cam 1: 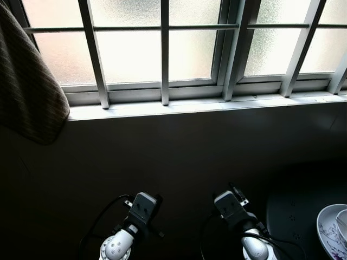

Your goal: Kitchen organization

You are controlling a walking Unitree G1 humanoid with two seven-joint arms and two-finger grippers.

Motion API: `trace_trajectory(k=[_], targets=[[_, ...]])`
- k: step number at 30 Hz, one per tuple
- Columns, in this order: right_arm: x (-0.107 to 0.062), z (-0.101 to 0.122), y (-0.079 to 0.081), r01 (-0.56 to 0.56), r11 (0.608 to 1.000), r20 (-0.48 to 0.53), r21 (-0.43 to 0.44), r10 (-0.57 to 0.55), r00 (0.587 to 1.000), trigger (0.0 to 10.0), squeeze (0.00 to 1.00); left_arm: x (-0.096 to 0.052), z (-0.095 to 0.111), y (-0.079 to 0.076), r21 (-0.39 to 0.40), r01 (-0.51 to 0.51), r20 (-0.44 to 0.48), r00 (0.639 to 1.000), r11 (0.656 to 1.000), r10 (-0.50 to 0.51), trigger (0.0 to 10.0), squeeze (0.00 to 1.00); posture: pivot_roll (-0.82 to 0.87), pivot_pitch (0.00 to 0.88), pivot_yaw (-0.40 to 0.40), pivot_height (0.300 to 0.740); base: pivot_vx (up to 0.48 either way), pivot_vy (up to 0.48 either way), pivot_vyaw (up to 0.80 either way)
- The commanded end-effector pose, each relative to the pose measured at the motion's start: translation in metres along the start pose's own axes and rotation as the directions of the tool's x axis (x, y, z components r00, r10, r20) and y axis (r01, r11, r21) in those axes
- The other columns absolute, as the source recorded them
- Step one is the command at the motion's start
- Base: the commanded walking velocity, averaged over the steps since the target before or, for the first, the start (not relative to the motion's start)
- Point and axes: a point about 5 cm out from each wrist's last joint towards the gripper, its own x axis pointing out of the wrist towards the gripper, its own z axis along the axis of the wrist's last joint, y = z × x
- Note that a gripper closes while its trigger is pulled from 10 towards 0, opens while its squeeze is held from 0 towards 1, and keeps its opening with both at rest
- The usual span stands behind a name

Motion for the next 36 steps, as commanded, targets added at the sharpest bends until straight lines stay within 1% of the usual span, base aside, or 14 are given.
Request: trace_trajectory(k=[1,13,30,36], targets=[[0.0029,0.0033,-0.0036,0.014,1.000,0.017,0.002,-0.014,1.000,10.0,0.00,0.0001,0.0010,0.0036,0.002,-0.010,0.001,1.000,1.000,0.010,10.0,0.00,0.03,0.000,-0.027,0.740,0.000,0.000,0.00],[0.0032,0.0028,-0.0042,0.018,1.000,0.013,0.008,-0.018,1.000,10.0,0.00,0.0002,0.0013,0.0035,0.000,-0.010,0.001,1.000,1.000,0.010,10.0,0.00,0.03,0.000,-0.028,0.740,0.000,0.000,0.00],[0.0035,0.0028,-0.0045,0.018,1.000,0.012,0.011,-0.018,1.000,10.0,0.00,0.0002,0.0015,0.0036,-0.002,-0.009,0.002,1.000,1.000,0.009,10.0,0.00,0.03,0.000,-0.026,0.740,-0.257,0.000,0.00],[0.0037,0.0027,-0.0042,0.017,1.000,0.009,0.012,-0.017,1.000,10.0,0.00,0.0001,0.0018,0.0038,-0.005,-0.010,0.006,1.000,1.000,0.010,10.0,0.00,0.03,0.000,-0.027,0.740,0.000,0.000,0.00]])
